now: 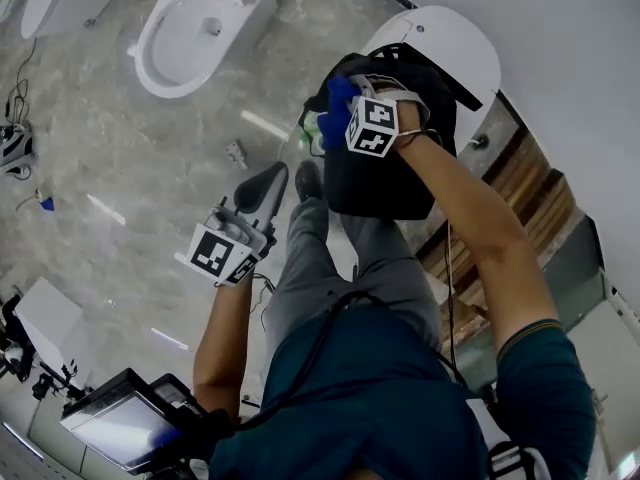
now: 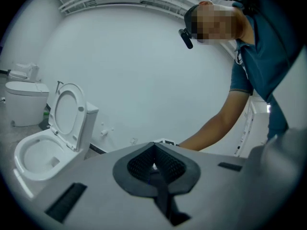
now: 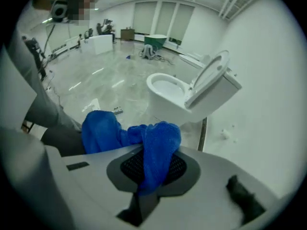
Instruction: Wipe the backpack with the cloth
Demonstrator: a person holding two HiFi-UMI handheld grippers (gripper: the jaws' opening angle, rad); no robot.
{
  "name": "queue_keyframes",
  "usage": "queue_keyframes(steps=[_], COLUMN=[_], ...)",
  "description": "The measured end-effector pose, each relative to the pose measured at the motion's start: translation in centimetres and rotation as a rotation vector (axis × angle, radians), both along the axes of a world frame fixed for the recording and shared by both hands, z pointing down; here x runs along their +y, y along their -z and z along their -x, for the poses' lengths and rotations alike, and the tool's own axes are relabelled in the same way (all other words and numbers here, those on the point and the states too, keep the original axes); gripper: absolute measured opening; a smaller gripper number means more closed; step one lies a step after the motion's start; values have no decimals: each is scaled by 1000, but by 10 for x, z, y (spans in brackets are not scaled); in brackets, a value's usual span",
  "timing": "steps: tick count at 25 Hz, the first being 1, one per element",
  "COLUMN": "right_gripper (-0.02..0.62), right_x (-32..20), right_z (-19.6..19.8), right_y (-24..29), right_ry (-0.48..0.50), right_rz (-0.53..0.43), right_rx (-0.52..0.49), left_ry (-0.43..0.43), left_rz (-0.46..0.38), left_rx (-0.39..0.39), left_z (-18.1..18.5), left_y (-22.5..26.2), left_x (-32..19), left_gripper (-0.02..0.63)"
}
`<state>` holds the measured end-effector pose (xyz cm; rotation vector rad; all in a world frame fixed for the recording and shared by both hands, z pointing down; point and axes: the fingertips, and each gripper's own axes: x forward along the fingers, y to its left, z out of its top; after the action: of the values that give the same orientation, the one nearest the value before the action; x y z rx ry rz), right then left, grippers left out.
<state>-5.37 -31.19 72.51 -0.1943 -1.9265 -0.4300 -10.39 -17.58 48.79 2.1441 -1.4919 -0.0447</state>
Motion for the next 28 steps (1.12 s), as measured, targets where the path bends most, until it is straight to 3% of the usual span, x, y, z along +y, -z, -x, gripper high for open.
queue_keyframes(steps=[3,6,10,13,15,18,22,25,28], right_gripper=[43,41,41,35,35,35,35,35,35], right_x=[-33,-42,-48,-56,-69,-96,-146,-180,-178], right_z=[1,-20,-114,-179,-220,-265,-242,-183,-118], right_y=[-7,-7,-14,10,20,15,3,-14,-50], right_ry=[-109,-165,-326,-399,-461,-656,-802,-756,-672], right_rz=[83,100,85,-9,-68,-95,-132,-129,-28], right_rx=[-9,6,135,101,131,153,120,140,203], left_ry=[61,102,128,126,116,87,48,42,52], left_rz=[2,3,2,-1,-1,0,-5,-4,8], left_rx=[1,5,19,28,32,38,39,43,40], left_z=[11,23,37,36,30,18,10,18,21], left_y=[-1,1,4,2,0,-2,3,0,-6], left_x=[10,14,11,6,4,2,-6,-15,-14], left_gripper=[5,5,5,5,5,5,5,5,5])
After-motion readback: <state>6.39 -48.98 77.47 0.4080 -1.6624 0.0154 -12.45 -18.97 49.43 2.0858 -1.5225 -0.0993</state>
